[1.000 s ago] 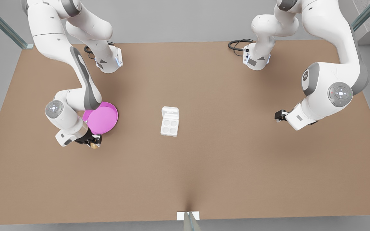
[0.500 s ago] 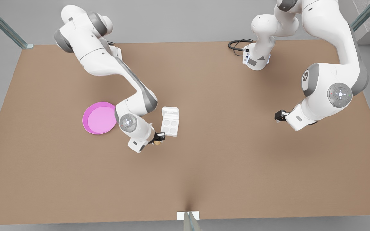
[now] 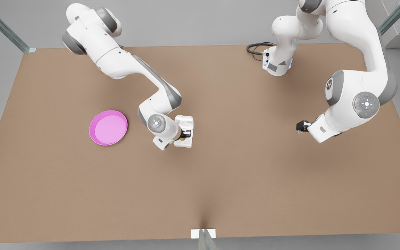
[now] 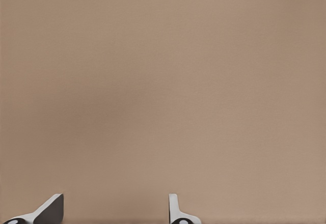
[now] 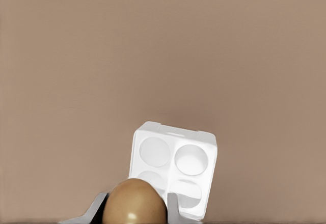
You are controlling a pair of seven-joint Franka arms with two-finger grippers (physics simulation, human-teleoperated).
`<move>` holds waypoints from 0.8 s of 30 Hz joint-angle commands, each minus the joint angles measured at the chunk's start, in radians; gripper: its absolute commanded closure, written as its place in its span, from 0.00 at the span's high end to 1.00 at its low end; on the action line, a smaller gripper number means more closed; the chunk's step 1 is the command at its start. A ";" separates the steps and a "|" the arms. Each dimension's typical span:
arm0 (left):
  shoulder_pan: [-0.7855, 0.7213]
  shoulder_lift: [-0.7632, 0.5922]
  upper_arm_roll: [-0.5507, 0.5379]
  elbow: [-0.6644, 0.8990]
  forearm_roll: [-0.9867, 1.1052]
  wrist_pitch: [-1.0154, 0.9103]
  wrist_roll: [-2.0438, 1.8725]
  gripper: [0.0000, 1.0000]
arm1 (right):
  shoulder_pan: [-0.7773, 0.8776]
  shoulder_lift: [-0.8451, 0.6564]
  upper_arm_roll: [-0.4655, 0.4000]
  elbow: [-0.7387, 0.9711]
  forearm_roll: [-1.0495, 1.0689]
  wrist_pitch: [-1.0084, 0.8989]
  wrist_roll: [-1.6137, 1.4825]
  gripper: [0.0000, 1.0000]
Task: Pack egg into the box and close the box lid
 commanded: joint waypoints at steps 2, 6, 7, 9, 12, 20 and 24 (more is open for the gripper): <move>0.000 0.000 0.000 0.000 0.001 0.002 0.000 1.00 | 0.001 -0.016 0.012 -0.018 -0.012 -0.004 0.313 0.40; 0.000 -0.001 0.001 0.000 0.001 0.000 0.000 1.00 | -0.012 -0.073 0.023 -0.099 -0.012 0.000 0.313 0.40; 0.000 -0.001 0.000 0.000 0.001 0.000 0.000 1.00 | -0.015 -0.076 0.023 -0.107 -0.012 0.000 0.310 0.40; 0.000 0.000 0.000 0.000 0.001 0.000 0.000 1.00 | -0.016 -0.076 0.023 -0.112 -0.012 0.000 0.309 0.41; 0.000 0.005 0.000 0.000 0.001 0.003 0.000 1.00 | -0.016 -0.076 0.023 -0.112 -0.012 0.000 0.309 0.41; -0.001 0.010 0.000 0.000 -0.002 0.009 -0.007 1.00 | -0.013 -0.069 0.023 -0.127 -0.021 0.038 0.310 0.42; -0.001 0.010 0.000 0.000 -0.002 0.008 -0.007 1.00 | -0.007 -0.058 0.022 -0.124 -0.026 0.058 0.309 0.42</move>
